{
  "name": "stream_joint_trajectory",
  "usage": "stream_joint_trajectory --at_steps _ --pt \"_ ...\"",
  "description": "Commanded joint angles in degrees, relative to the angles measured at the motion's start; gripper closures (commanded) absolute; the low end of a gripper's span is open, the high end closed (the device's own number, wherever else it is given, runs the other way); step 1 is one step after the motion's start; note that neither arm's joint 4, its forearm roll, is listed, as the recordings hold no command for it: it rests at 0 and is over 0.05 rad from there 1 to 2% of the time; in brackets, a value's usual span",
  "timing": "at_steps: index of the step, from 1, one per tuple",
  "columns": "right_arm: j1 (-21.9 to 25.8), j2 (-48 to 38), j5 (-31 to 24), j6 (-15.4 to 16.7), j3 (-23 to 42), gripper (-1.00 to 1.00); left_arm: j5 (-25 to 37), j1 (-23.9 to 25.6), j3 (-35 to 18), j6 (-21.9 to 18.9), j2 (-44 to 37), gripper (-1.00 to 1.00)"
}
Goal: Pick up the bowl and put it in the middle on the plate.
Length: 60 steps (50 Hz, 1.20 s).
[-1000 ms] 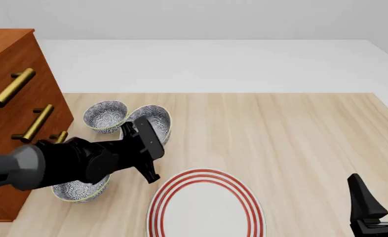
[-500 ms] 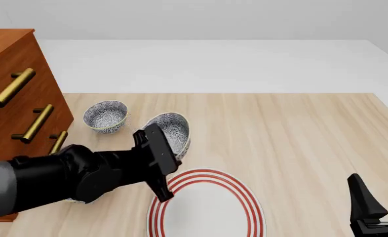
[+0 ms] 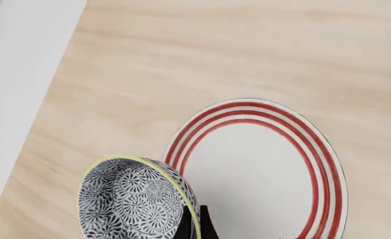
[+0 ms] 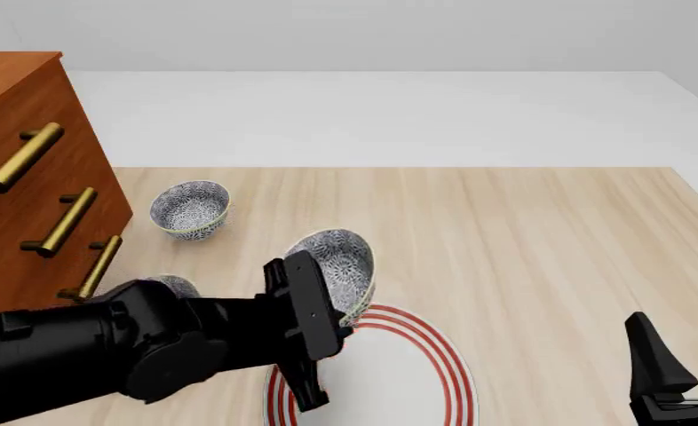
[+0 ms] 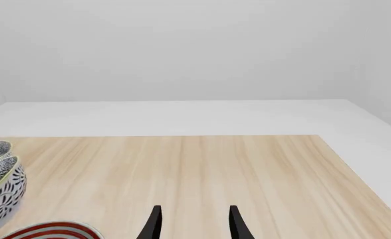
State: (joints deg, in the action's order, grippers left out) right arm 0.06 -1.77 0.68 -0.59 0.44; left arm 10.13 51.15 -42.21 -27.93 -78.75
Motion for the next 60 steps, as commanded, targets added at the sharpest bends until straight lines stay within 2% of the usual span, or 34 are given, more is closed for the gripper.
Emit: stream_joint_trajectory --at_steps 1,15,36,40,47,60 --pt "0.00 -0.01 0.01 -0.01 0.00 -1.00 1.02 5.50 -0.70 0.30 -1.95 1.00" --pt "-0.01 0.01 0.00 -0.01 0.00 -1.00 2.84 9.24 -1.06 0.29 -3.01 1.00" --pt "-0.01 -0.02 0.01 0.01 0.00 -1.00 6.54 16.15 -2.86 4.18 -7.13 1.00" --pt "0.00 0.04 -0.02 0.01 0.00 -1.00 5.58 14.38 -1.18 2.24 -7.27 1.00" --pt "0.01 0.03 -0.02 0.01 0.00 -1.00 5.03 17.19 -1.24 4.52 -10.86 1.00" --pt "0.02 0.03 -0.01 0.01 0.00 -1.00 3.35 16.00 0.75 3.89 -12.82 1.00"
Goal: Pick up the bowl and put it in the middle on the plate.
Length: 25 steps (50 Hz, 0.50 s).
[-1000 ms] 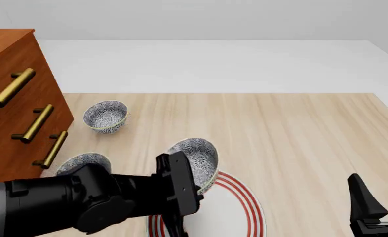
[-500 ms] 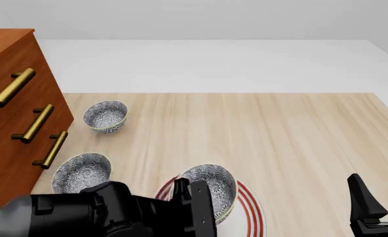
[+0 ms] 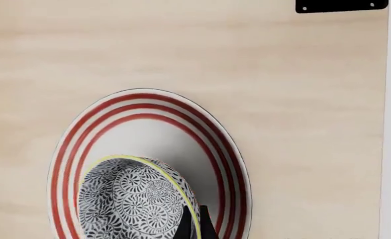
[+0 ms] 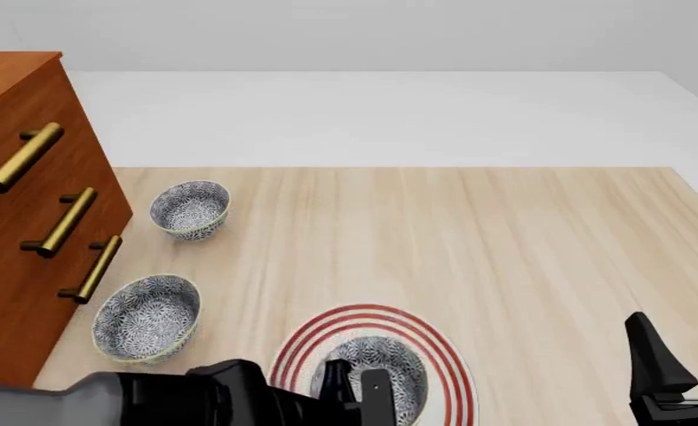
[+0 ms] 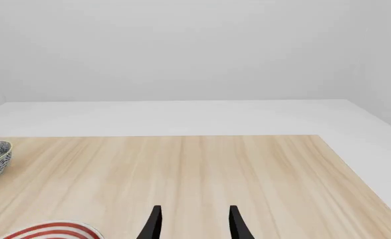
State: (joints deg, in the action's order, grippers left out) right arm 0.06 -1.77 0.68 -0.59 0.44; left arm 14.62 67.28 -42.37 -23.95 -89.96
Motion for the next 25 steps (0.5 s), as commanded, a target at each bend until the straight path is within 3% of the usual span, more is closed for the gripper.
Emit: stream_joint_trajectory --at_steps 1,20,21,25 --pt "-0.01 -0.04 0.02 0.00 0.00 -1.00 -1.26 -0.24 1.07 -0.28 -1.76 1.00" --pt "0.00 -0.02 0.01 -0.01 0.00 -1.00 -1.78 0.84 1.14 0.49 -3.20 1.00" --pt "0.00 0.00 0.00 0.00 0.00 -1.00 -1.78 0.84 1.12 0.53 -3.21 -1.00" --pt "0.02 -0.03 0.02 0.00 0.00 -1.00 -1.97 0.19 1.42 0.03 -2.46 -1.00"
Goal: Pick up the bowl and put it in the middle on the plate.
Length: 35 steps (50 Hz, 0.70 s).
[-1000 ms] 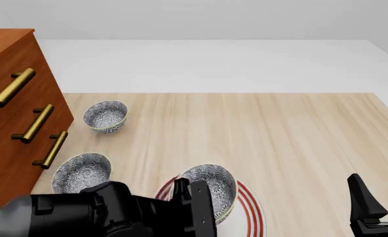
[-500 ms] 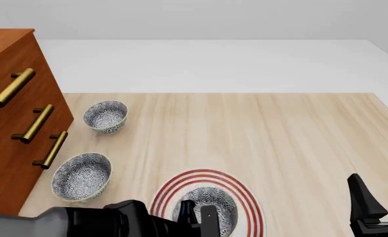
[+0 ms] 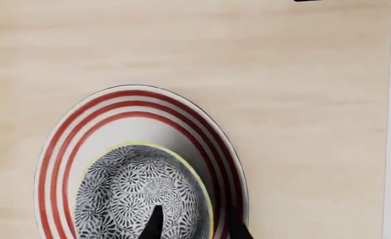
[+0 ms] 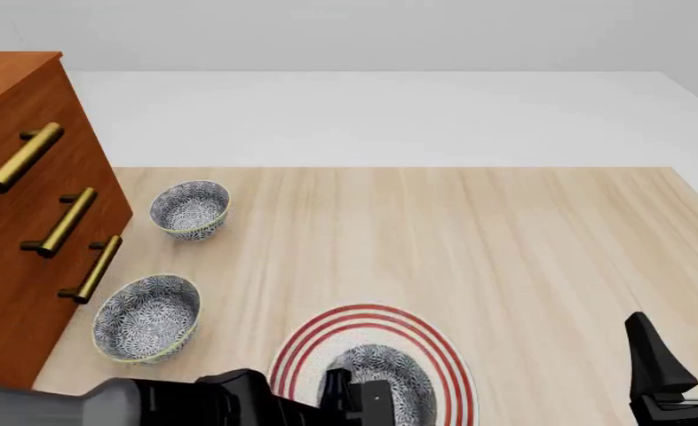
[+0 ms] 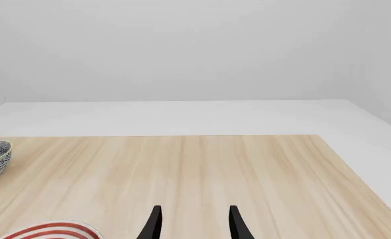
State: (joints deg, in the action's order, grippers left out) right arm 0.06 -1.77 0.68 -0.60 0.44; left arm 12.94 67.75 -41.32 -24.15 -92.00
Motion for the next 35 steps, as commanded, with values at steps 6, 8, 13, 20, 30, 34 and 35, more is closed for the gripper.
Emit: stream_joint_trajectory --at_steps 6,8,13,20,30,34,35 --pt "0.02 0.01 0.00 0.01 0.00 -1.00 -0.17 -0.55 0.36 0.06 0.22 -1.00" --pt "0.01 -0.02 0.01 -0.01 0.00 -1.00 -0.14 -0.42 0.27 0.31 0.13 -1.00" --pt "0.02 0.01 0.00 0.01 0.00 -1.00 0.29 -0.55 0.07 0.33 0.90 -1.00" --pt "-0.01 -0.02 0.01 0.00 0.00 -1.00 1.60 -1.51 0.37 -0.93 3.80 -1.00" --pt "-0.01 0.02 -0.01 0.00 0.00 -1.00 3.99 -0.53 -0.78 -1.46 6.91 -1.00" --pt "0.01 -0.01 0.01 -0.01 0.00 -1.00 4.02 -1.04 -0.32 -2.21 8.08 -1.00" --pt "0.01 0.03 -0.01 0.02 0.00 -1.00 4.36 -1.24 -0.30 -2.46 8.66 -1.00"
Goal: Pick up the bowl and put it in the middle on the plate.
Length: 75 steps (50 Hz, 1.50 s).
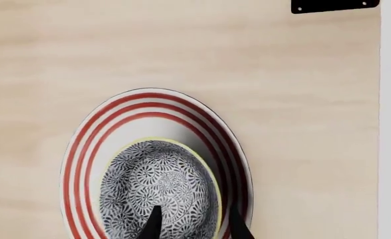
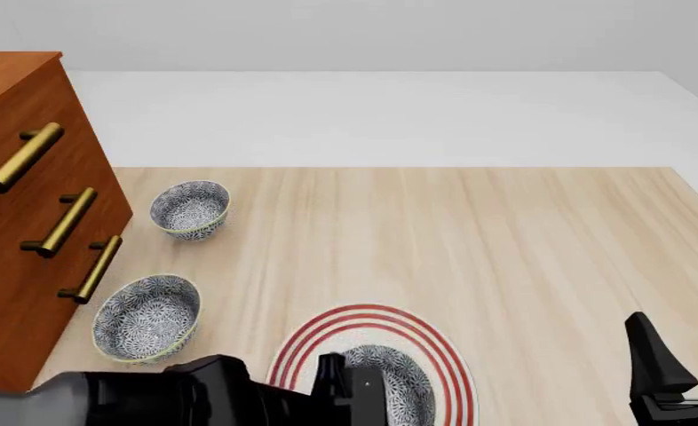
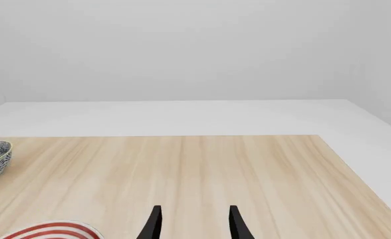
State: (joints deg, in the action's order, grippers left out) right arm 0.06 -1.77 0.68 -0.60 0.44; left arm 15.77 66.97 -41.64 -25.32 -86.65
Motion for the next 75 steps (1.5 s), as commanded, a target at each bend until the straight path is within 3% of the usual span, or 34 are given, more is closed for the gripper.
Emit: stream_joint_trajectory --at_steps 1,31,52,70,75 --pt "0.00 0.01 0.00 0.01 0.00 -1.00 1.79 -0.49 -0.08 -1.30 3.56 -1.00" --pt "-0.01 0.01 -0.01 0.00 0.00 -1.00 4.54 -1.40 -0.07 -1.69 9.58 -1.00" --pt "0.00 -0.03 0.02 -0.01 0.00 -1.00 3.63 -4.94 1.92 -2.08 15.09 -1.00" --pt "0.00 -0.01 0.01 -0.01 0.00 -1.00 -3.86 -12.05 9.40 0.87 21.65 -1.00" --pt "0.00 -0.01 0.01 0.00 0.00 -1.00 -5.11 -14.75 12.09 -0.18 24.15 -1.00"
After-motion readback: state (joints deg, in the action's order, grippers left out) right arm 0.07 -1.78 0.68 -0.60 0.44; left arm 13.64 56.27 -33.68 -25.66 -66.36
